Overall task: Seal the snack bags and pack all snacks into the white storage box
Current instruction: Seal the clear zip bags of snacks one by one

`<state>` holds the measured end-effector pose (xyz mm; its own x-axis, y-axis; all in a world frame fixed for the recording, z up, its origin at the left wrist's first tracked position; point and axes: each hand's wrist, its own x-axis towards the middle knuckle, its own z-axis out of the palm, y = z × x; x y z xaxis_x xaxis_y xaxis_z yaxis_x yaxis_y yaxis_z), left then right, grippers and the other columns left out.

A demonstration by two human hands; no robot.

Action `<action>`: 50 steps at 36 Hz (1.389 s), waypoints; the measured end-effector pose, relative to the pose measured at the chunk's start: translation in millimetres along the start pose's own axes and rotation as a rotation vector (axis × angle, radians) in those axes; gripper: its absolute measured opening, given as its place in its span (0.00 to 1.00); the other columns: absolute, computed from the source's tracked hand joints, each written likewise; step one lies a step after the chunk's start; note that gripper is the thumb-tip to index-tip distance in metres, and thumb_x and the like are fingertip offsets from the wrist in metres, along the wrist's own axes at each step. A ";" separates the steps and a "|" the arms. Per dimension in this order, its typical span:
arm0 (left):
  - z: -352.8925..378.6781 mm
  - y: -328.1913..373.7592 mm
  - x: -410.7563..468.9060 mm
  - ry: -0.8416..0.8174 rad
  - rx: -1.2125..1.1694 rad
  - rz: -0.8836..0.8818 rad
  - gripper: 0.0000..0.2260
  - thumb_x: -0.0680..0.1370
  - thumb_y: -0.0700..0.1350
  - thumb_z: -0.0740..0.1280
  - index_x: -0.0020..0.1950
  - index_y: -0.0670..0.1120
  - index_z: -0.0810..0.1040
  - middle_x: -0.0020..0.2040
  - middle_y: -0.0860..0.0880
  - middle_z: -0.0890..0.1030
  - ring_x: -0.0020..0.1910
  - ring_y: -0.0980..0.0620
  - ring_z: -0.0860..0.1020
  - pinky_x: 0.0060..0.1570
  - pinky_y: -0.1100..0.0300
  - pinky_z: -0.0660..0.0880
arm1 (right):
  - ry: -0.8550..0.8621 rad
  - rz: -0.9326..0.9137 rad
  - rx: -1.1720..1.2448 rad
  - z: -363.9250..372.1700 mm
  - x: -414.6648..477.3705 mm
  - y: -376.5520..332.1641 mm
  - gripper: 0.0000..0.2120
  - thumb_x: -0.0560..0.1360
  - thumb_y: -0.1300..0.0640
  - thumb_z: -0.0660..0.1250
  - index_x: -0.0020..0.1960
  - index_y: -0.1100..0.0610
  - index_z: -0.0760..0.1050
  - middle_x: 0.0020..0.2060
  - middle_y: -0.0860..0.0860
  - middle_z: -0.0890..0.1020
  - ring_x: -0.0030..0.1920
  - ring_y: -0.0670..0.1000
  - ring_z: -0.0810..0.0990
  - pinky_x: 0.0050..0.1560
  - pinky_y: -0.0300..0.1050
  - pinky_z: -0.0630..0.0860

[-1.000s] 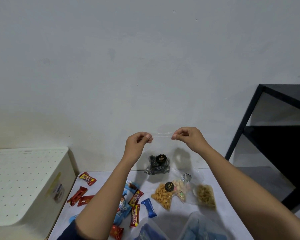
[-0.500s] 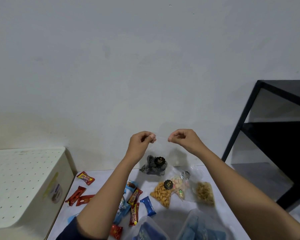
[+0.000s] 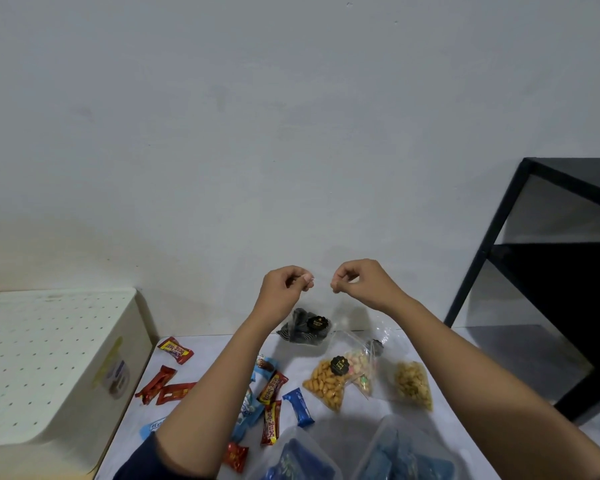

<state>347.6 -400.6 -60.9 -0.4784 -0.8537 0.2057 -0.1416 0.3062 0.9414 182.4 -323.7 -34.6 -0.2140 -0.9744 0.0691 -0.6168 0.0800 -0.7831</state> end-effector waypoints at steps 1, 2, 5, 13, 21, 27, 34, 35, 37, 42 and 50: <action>-0.1 -0.6 -0.3 -0.004 0.004 -0.003 0.07 0.77 0.38 0.65 0.41 0.46 0.78 0.36 0.51 0.80 0.37 0.56 0.78 0.42 0.71 0.75 | -0.003 0.002 -0.011 0.4 0.6 1.2 0.05 0.72 0.59 0.68 0.38 0.54 0.80 0.35 0.48 0.83 0.42 0.48 0.80 0.49 0.46 0.76; -0.5 -1.6 -0.8 -0.008 0.004 -0.007 0.07 0.77 0.38 0.65 0.41 0.47 0.78 0.36 0.52 0.81 0.37 0.56 0.78 0.42 0.71 0.74 | -0.006 0.004 -0.020 0.7 1.2 2.3 0.05 0.72 0.59 0.68 0.37 0.54 0.79 0.35 0.48 0.83 0.43 0.49 0.81 0.50 0.48 0.76; -1.5 -5.5 -2.3 -0.013 -0.003 -0.017 0.06 0.77 0.38 0.65 0.42 0.45 0.79 0.37 0.51 0.81 0.37 0.56 0.78 0.42 0.71 0.74 | -0.023 0.009 -0.037 1.6 2.4 4.4 0.06 0.73 0.57 0.68 0.37 0.52 0.78 0.35 0.47 0.83 0.45 0.51 0.80 0.50 0.50 0.76; -5.7 -11.8 -3.4 0.026 -0.021 -0.029 0.05 0.77 0.37 0.64 0.44 0.42 0.79 0.36 0.50 0.80 0.37 0.55 0.78 0.41 0.72 0.74 | -0.075 0.037 0.036 -0.5 -2.8 6.1 0.07 0.73 0.64 0.67 0.39 0.55 0.79 0.36 0.49 0.81 0.38 0.44 0.78 0.37 0.28 0.72; -4.2 -12.3 -4.9 0.032 -0.043 -0.037 0.05 0.77 0.37 0.64 0.44 0.41 0.79 0.37 0.49 0.81 0.38 0.55 0.78 0.41 0.72 0.75 | 0.003 0.031 0.003 0.9 -2.5 10.6 0.04 0.74 0.64 0.67 0.41 0.61 0.79 0.32 0.49 0.80 0.34 0.43 0.79 0.40 0.35 0.75; -5.3 -13.1 -4.7 0.041 -0.040 -0.025 0.05 0.77 0.37 0.65 0.44 0.42 0.79 0.37 0.50 0.81 0.38 0.54 0.78 0.42 0.71 0.75 | 0.014 0.012 0.028 -1.9 -2.4 11.9 0.02 0.72 0.64 0.70 0.41 0.60 0.81 0.32 0.51 0.82 0.33 0.45 0.79 0.43 0.41 0.79; -10.6 -17.3 -5.0 0.034 -0.036 -0.030 0.05 0.77 0.37 0.64 0.44 0.43 0.79 0.37 0.50 0.81 0.38 0.55 0.79 0.43 0.70 0.76 | -0.080 0.050 0.046 -8.0 -6.9 20.3 0.04 0.72 0.67 0.69 0.40 0.60 0.80 0.35 0.55 0.83 0.38 0.49 0.82 0.48 0.45 0.80; -10.2 -17.9 -5.6 0.016 -0.036 -0.034 0.05 0.77 0.37 0.64 0.44 0.43 0.79 0.37 0.50 0.81 0.38 0.55 0.79 0.43 0.71 0.75 | -0.079 0.048 0.030 -8.0 -7.4 20.9 0.05 0.72 0.67 0.69 0.39 0.60 0.80 0.35 0.55 0.83 0.37 0.48 0.82 0.48 0.45 0.79; -9.7 -19.5 -6.6 -0.007 -0.052 -0.035 0.06 0.77 0.38 0.65 0.42 0.46 0.79 0.38 0.50 0.81 0.38 0.55 0.79 0.44 0.69 0.75 | -0.072 0.052 0.023 -7.5 -8.0 22.0 0.04 0.72 0.67 0.69 0.40 0.61 0.80 0.34 0.56 0.83 0.36 0.47 0.81 0.46 0.45 0.79; -13.7 -22.1 -8.1 -0.036 -0.082 -0.015 0.07 0.77 0.38 0.65 0.42 0.48 0.79 0.38 0.49 0.81 0.39 0.54 0.79 0.46 0.67 0.76 | -0.100 0.086 0.074 -5.0 -7.6 24.6 0.03 0.73 0.63 0.69 0.43 0.62 0.81 0.37 0.55 0.85 0.39 0.46 0.83 0.44 0.42 0.79; -24.1 -21.5 -3.5 -0.101 -0.010 0.007 0.07 0.77 0.40 0.65 0.42 0.49 0.79 0.38 0.50 0.80 0.38 0.59 0.78 0.47 0.66 0.75 | -0.160 0.045 0.096 6.7 -5.0 21.4 0.05 0.74 0.57 0.69 0.47 0.57 0.83 0.40 0.49 0.84 0.42 0.48 0.82 0.50 0.40 0.78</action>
<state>373.2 -414.3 -75.4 -0.5647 -0.8045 0.1842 -0.1302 0.3072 0.9427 175.3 -318.6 -55.8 -0.1123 -0.9918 -0.0604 -0.5321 0.1113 -0.8393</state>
